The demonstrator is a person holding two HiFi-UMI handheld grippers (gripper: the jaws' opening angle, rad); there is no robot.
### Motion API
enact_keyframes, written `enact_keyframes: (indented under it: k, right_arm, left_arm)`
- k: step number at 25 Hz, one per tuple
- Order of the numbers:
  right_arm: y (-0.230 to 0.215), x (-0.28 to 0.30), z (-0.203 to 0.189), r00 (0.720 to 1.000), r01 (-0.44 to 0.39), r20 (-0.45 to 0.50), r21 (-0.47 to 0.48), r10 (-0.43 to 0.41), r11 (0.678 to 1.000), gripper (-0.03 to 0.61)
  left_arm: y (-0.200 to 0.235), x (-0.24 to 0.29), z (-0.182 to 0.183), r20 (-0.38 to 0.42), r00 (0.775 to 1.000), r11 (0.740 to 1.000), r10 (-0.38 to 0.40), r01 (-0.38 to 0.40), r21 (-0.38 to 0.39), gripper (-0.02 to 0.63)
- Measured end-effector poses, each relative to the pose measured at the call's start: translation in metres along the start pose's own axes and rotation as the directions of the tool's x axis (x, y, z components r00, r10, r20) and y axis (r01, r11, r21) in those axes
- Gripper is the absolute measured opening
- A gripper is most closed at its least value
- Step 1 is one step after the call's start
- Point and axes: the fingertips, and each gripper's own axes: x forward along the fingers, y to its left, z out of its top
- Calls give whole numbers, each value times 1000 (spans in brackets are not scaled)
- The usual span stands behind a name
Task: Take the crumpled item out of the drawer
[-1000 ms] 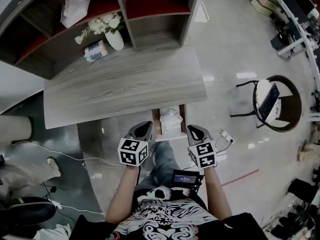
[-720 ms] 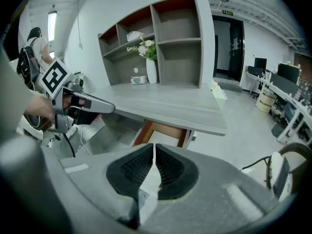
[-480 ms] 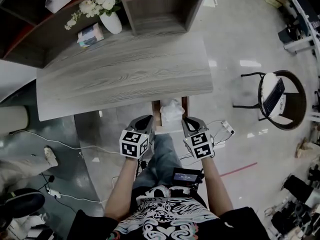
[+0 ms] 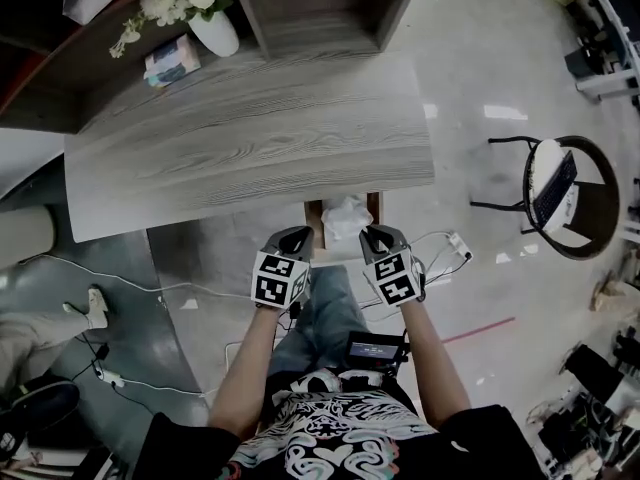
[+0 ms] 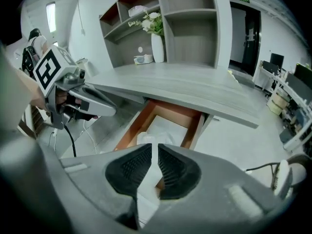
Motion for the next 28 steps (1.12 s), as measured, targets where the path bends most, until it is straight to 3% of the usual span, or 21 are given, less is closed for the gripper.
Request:
enact_keyframes:
  k: [5, 16, 28]
  right_arm:
    - [1, 21, -8, 999, -4, -41, -98, 0, 995, 28]
    - [2, 56, -19, 996, -41, -89, -149, 28, 988, 74]
    - [-3, 91, -26, 991, -9, -131, -261, -26, 965, 83]
  left_arm:
    - [0, 15, -4, -23, 1000, 1000, -8, 9, 7, 0]
    - [4, 40, -35, -118, 993, 1000, 5, -6, -1, 1]
    - [8, 50, -39, -127, 992, 1000, -7, 4, -24, 2]
